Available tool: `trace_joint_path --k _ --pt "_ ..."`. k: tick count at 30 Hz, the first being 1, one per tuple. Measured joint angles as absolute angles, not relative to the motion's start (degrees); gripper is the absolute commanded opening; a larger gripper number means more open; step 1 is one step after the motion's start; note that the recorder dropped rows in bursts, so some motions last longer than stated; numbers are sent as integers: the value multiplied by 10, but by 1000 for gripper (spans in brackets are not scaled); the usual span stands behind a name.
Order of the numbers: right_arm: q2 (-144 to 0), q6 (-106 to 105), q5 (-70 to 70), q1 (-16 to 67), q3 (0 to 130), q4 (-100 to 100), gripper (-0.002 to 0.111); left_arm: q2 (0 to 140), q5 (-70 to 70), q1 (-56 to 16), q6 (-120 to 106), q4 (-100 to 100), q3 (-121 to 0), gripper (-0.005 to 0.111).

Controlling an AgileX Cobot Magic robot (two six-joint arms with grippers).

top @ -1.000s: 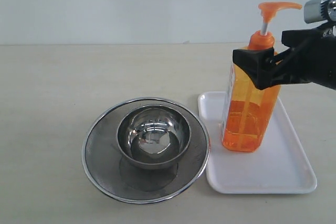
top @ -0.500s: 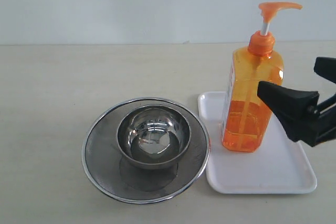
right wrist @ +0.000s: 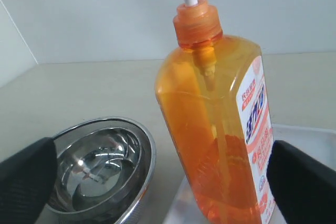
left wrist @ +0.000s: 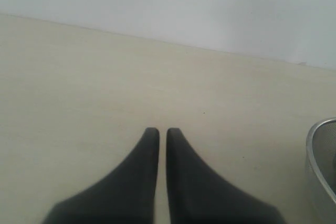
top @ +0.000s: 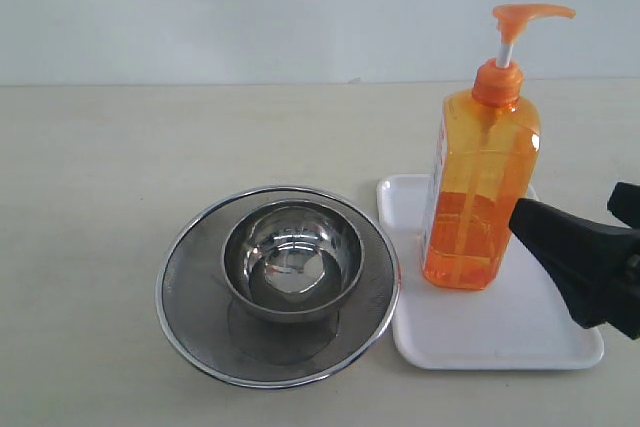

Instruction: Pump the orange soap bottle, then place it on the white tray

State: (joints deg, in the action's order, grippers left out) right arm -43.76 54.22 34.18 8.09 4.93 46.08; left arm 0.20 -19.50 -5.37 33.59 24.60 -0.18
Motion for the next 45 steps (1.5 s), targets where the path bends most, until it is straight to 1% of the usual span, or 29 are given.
trace_joint_path --k 21,23,25,26,29,32,36,45 --pt "-436 549 342 81 49 461 101 2 -195 -54 336 246 -2 5" --pt "-411 579 321 81 49 464 101 2 -195 -54 336 246 -2 5" --pt "-353 646 268 81 49 506 101 2 -195 -54 336 246 -2 5" --pt "-301 716 225 81 49 557 101 2 -195 -54 336 246 -2 5" --pt "-227 811 185 81 49 647 101 2 -195 -54 336 246 -2 5" --pt "-118 913 189 81 49 774 101 2 -195 -54 336 246 -2 5" --pt "-13 1000 213 81 49 848 101 2 -195 -54 336 246 -2 5" --pt "-3 1046 224 81 49 946 101 2 -195 -54 336 246 -2 5"
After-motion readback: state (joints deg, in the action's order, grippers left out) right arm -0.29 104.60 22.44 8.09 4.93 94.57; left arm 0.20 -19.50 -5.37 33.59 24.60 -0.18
